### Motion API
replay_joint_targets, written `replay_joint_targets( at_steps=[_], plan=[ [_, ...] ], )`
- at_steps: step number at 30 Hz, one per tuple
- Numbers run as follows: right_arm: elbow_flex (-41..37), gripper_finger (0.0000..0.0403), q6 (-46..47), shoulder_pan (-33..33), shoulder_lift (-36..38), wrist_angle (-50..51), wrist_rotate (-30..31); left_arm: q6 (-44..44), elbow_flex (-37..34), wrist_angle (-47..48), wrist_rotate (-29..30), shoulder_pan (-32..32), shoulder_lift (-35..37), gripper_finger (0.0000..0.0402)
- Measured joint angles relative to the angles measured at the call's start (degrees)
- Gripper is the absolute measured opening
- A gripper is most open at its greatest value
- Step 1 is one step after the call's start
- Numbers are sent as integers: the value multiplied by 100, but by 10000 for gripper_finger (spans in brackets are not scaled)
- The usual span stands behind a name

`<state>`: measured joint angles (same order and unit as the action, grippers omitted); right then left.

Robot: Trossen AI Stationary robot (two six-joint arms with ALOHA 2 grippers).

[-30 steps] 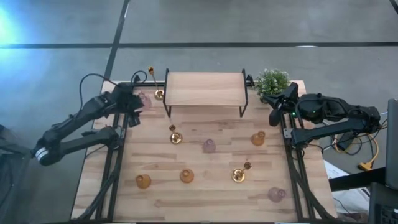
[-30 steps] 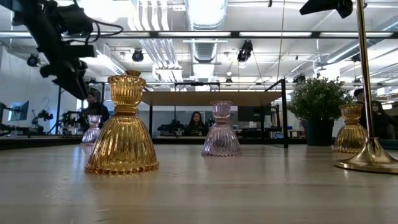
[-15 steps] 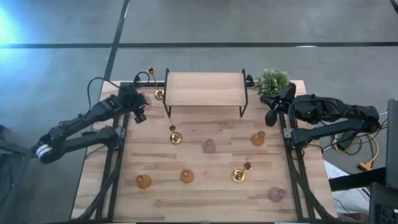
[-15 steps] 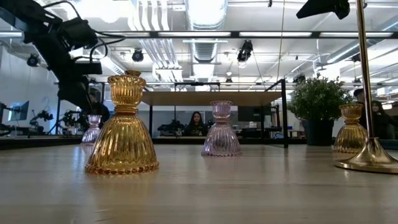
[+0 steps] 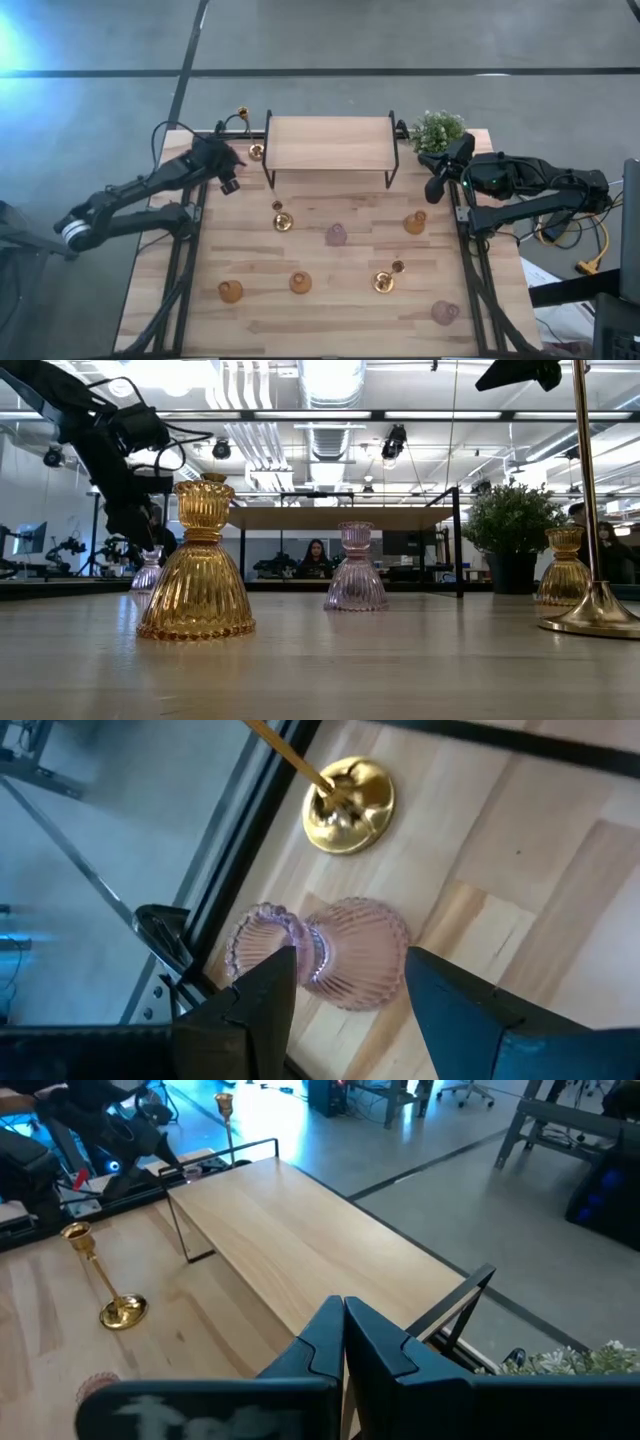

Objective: Pick & Place candle stick holders
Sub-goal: Put the top purple glass candle holder on the shelf

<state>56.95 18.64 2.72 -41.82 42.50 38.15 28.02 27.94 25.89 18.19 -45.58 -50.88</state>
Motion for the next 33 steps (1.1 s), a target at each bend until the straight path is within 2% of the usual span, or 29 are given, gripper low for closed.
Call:
replay_joint_targets(
  at_steps=[5,9,18,24,33],
  plan=[
    [0,8,-1,0,0,1,22,-129,-4,-101,343,-17,-329,193],
    [0,8,0,0,4,0,107,-203,-2,-247,376,-16,-401,193],
    [0,8,22,0,9,2,108,-519,196,289,244,-13,302,193],
    [0,8,-64,0,11,0,401,-45,85,-468,246,-13,451,193],
    [0,8,-59,0,17,0,402,220,26,-595,293,-42,-16,193]
  ],
)
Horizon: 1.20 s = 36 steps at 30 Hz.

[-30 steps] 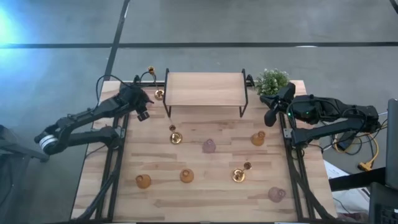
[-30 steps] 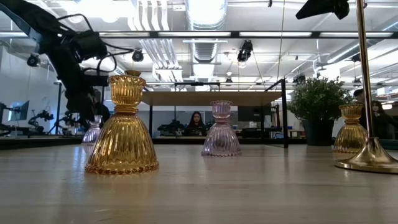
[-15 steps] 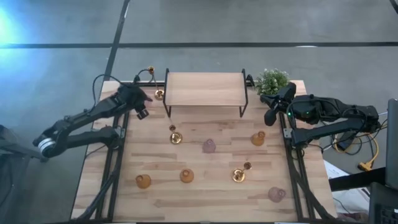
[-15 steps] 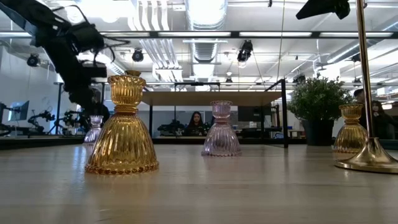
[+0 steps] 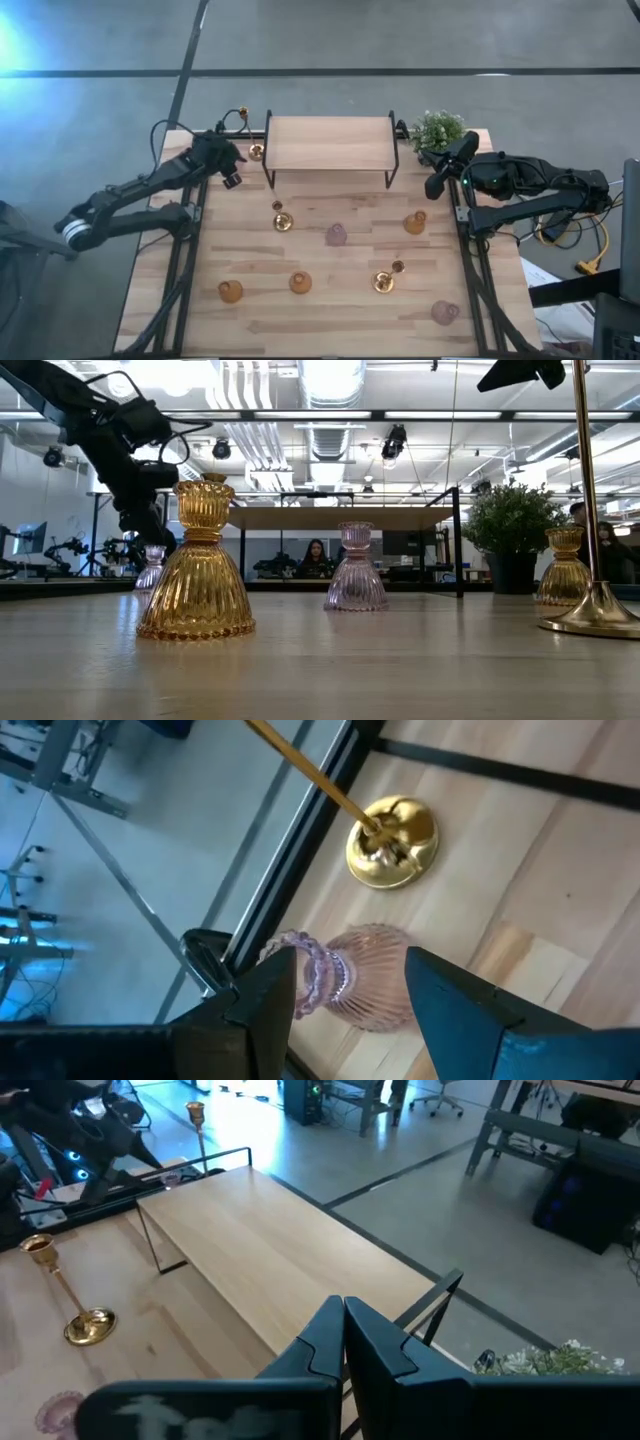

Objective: Pick & Place candle stick holders
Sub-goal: Put the top purple glass candle holder on the shelf

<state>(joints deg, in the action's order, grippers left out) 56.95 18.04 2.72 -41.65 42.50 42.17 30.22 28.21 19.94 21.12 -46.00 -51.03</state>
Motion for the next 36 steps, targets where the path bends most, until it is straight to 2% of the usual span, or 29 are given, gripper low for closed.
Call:
replay_joint_targets(
  at_steps=[22,26,36],
  plan=[
    [0,8,-2,0,-2,2,-15,4,-28,-179,-28,-356,-937,193],
    [0,8,-4,0,-4,2,-15,-42,-17,-13,-203,-358,-939,193],
    [0,8,-50,0,-4,7,-13,-908,-26,725,-751,-363,-841,193]
  ],
)
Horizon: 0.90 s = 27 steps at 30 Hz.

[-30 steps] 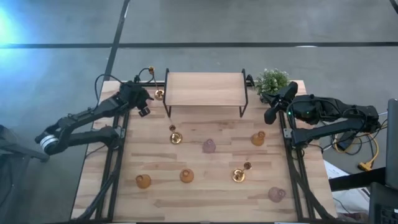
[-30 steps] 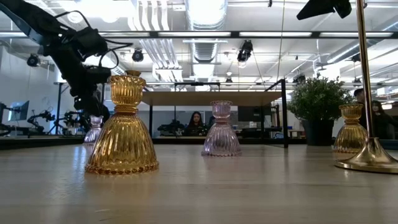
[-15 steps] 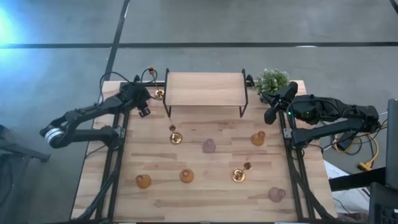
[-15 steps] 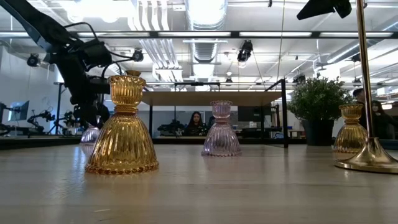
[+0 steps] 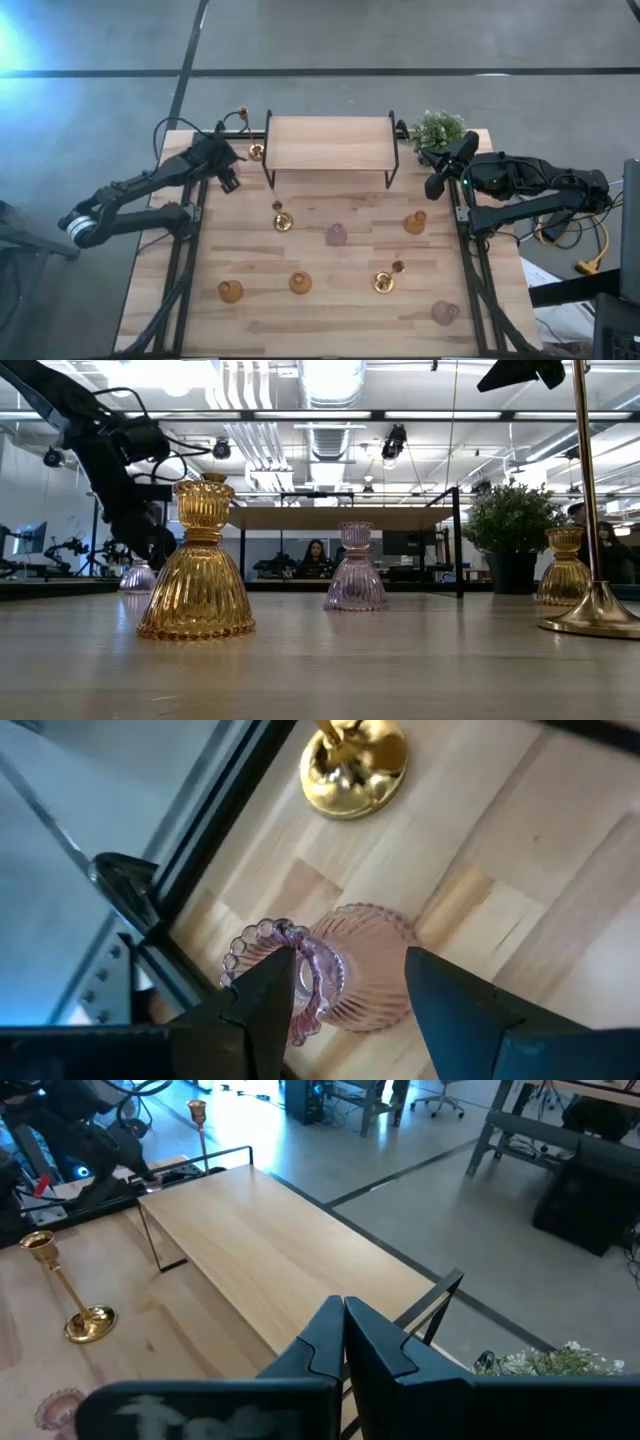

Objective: Pick & Place candle stick holders
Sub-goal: Put the top purple glass candle holder on the shelf

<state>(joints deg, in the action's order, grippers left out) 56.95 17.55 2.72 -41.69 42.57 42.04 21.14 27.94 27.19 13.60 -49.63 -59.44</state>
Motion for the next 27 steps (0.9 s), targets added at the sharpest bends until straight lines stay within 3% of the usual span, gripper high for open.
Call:
replay_joint_targets(
  at_steps=[17,21,27],
  plan=[
    [0,8,-20,0,0,-2,9,-926,7,157,-635,35,66,190],
    [0,8,-23,0,1,-2,9,-921,7,154,-634,35,63,167],
    [0,8,-127,-1,0,-2,11,-922,7,133,-603,35,59,101]
  ],
)
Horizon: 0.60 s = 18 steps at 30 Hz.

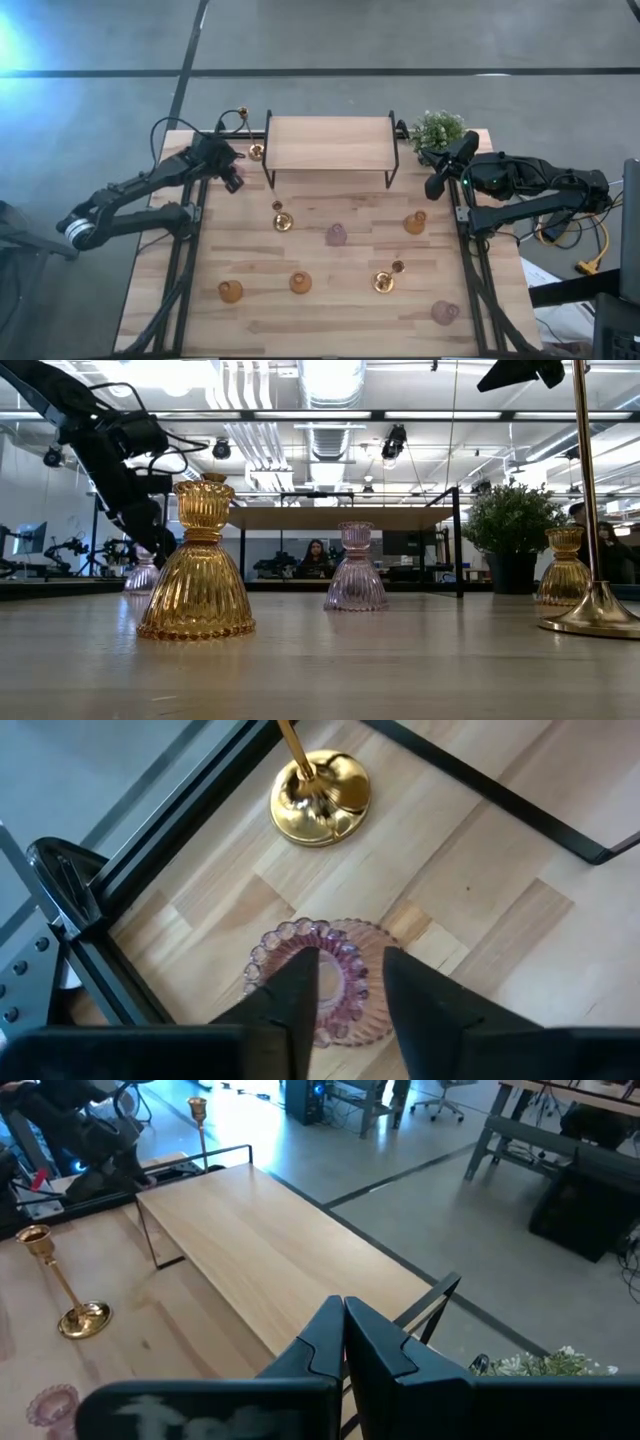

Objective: Pick & Place candle stick holders
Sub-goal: Put the top purple glass candle holder on the shelf

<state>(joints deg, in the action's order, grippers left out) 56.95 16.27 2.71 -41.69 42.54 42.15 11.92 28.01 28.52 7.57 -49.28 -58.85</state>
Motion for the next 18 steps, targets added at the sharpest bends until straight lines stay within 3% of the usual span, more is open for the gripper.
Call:
replay_joint_targets(
  at_steps=[5,18],
  plan=[
    [0,8,0,1,2,0,0,45,5,1,0,2,-4,45],
    [0,8,-89,-1,2,0,-2,-28,19,44,-42,2,4,44]
  ],
)
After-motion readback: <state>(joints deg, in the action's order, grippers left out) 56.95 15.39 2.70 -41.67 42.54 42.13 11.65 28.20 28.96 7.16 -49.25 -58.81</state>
